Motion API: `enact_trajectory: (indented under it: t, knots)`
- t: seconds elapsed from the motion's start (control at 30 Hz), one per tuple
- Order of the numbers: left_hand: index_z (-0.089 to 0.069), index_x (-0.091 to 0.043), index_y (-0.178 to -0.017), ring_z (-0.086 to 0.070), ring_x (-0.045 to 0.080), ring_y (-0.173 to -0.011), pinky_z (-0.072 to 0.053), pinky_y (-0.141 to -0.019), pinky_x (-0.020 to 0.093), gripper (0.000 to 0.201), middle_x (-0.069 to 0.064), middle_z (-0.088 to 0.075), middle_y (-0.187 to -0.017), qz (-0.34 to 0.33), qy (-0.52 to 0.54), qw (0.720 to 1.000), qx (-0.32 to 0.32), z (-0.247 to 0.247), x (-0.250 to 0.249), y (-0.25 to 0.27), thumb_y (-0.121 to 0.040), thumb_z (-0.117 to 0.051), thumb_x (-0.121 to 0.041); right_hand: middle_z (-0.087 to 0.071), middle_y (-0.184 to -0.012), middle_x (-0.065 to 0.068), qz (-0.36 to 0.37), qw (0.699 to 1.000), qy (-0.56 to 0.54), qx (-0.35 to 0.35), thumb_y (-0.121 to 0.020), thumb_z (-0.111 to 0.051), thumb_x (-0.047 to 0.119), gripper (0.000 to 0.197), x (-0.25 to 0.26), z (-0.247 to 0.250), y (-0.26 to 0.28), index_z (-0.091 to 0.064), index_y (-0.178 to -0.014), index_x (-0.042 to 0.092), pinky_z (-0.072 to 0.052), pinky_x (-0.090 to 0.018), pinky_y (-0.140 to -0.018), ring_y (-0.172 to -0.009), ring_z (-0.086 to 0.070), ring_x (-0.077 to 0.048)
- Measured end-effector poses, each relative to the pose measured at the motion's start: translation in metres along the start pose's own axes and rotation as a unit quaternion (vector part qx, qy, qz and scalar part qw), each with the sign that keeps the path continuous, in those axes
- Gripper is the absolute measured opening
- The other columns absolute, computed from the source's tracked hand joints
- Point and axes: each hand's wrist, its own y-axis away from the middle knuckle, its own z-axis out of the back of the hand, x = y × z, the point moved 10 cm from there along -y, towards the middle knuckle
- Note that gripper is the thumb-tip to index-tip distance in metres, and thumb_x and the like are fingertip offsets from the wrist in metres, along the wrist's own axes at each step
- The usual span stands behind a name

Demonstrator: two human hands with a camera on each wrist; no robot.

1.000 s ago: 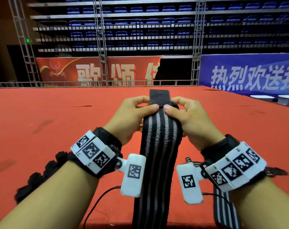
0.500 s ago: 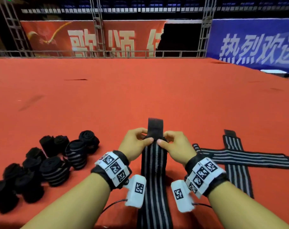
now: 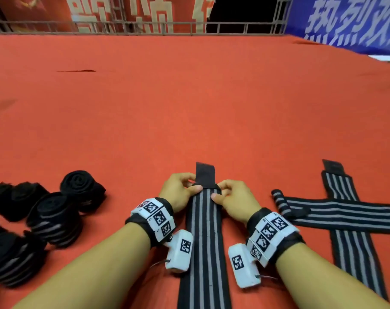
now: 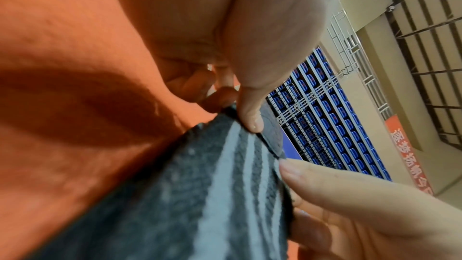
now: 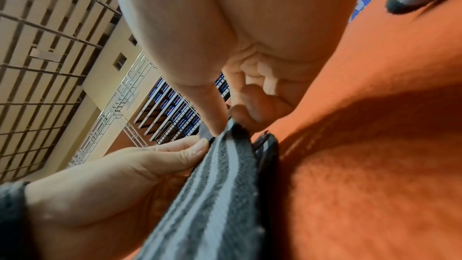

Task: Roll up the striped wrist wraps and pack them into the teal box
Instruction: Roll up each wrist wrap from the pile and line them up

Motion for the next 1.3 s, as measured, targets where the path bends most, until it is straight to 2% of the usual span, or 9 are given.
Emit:
enact_trajectory:
  t: [0.27, 0.4, 0.5, 0.6, 0.7, 0.8, 0.9, 1.07, 1.3]
  knots:
    - [-0.074, -0.025, -0.118, -0.071, 0.018, -0.096, -0.056, -0.090, 0.035, 0.030, -0.003, -0.076, -0.101, 0.038, -0.071, 0.997, 0.015, -0.013, 0.027, -0.045, -0.089, -0.077, -0.031, -0.056, -0.063, 0.004, -0.021, 0.996, -0.012, 0.086, -0.086, -0.075, 0.009, 0.042, -0.025, -0.021, -0.011, -0.055, -0.121, 0.018, -0.052, -0.041, -0.064, -0.050, -0.055, -0.012]
    - [-0.070, -0.028, -0.125, -0.073, 0.018, -0.092, -0.061, -0.077, 0.036, 0.040, -0.003, -0.076, -0.109, 0.069, -0.063, 0.995, 0.019, -0.014, 0.033, -0.052, -0.086, -0.080, -0.031, -0.056, -0.072, 0.002, -0.023, 0.995, -0.002, 0.092, -0.087, -0.075, 0.011, 0.063, -0.024, -0.023, -0.010, -0.040, -0.139, 0.020, -0.056, -0.045, -0.074, -0.061, -0.058, -0.013]
    - [-0.064, -0.032, -0.132, -0.071, 0.019, -0.069, -0.058, -0.061, 0.030, 0.049, -0.009, -0.072, -0.084, 0.065, -0.075, 0.995, 0.018, -0.012, 0.029, -0.050, -0.086, -0.080, -0.029, -0.053, -0.082, 0.001, -0.014, 0.996, 0.008, 0.089, -0.087, -0.075, 0.014, 0.087, -0.023, -0.023, -0.008, -0.023, -0.154, 0.033, -0.055, -0.045, -0.083, -0.071, -0.057, -0.014]
    - [-0.047, -0.043, -0.145, -0.059, 0.015, -0.049, -0.056, -0.061, 0.033, 0.066, -0.008, -0.055, -0.058, 0.030, -0.107, 0.994, 0.016, -0.010, 0.020, -0.047, -0.088, -0.077, -0.030, -0.052, -0.087, 0.001, -0.002, 0.994, 0.041, 0.097, -0.088, -0.073, 0.018, 0.085, -0.021, -0.026, -0.008, -0.025, -0.156, 0.038, -0.051, -0.039, -0.084, -0.078, -0.056, -0.014]
    - [-0.053, -0.044, -0.141, -0.070, 0.017, -0.075, -0.059, -0.078, 0.037, 0.051, -0.005, -0.073, -0.091, 0.021, -0.161, 0.986, 0.044, -0.014, 0.013, -0.043, -0.094, -0.070, -0.035, -0.051, -0.086, 0.003, 0.006, 0.991, 0.085, 0.107, -0.090, -0.072, 0.022, 0.081, -0.018, -0.029, -0.010, -0.028, -0.158, 0.032, -0.047, -0.032, -0.080, -0.077, -0.053, -0.013]
    - [-0.060, -0.041, -0.136, -0.068, 0.027, -0.109, -0.055, -0.092, 0.038, 0.040, -0.001, -0.068, -0.130, 0.024, -0.209, 0.976, 0.058, -0.017, 0.009, -0.040, -0.097, -0.065, -0.038, -0.050, -0.083, 0.003, -0.001, 0.990, 0.091, 0.109, -0.091, -0.071, 0.022, 0.080, -0.019, -0.028, -0.011, -0.027, -0.158, 0.032, -0.044, -0.027, -0.072, -0.072, -0.050, -0.010]
    - [-0.051, -0.045, -0.142, -0.066, 0.029, -0.113, -0.051, -0.095, 0.034, 0.045, -0.001, -0.067, -0.131, 0.012, -0.254, 0.966, 0.051, -0.017, 0.004, -0.040, -0.099, -0.061, -0.040, -0.048, -0.087, 0.004, -0.004, 0.987, 0.110, 0.115, -0.092, -0.069, 0.025, 0.079, -0.021, -0.029, -0.013, -0.025, -0.158, 0.033, -0.039, -0.022, -0.067, -0.074, -0.048, -0.008]
    - [-0.045, -0.056, -0.142, -0.057, 0.022, -0.127, -0.049, -0.097, 0.035, 0.047, -0.006, -0.062, -0.138, -0.014, -0.266, 0.962, 0.067, -0.022, 0.008, -0.038, -0.102, -0.056, -0.035, -0.037, -0.110, 0.003, -0.007, 0.981, 0.146, 0.126, -0.091, -0.069, 0.029, 0.083, -0.023, -0.033, -0.019, -0.022, -0.159, 0.032, -0.035, -0.023, -0.087, -0.099, -0.041, -0.012]
    - [-0.042, -0.056, -0.143, -0.060, 0.028, -0.118, -0.047, -0.092, 0.038, 0.046, 0.006, -0.053, -0.146, -0.001, -0.328, 0.941, 0.076, -0.031, 0.011, -0.042, -0.104, -0.046, -0.032, -0.034, -0.082, 0.017, -0.010, 0.982, 0.136, 0.133, -0.092, -0.069, 0.026, 0.083, -0.025, -0.034, -0.023, -0.022, -0.160, 0.029, -0.034, -0.023, -0.082, -0.095, -0.042, -0.011]
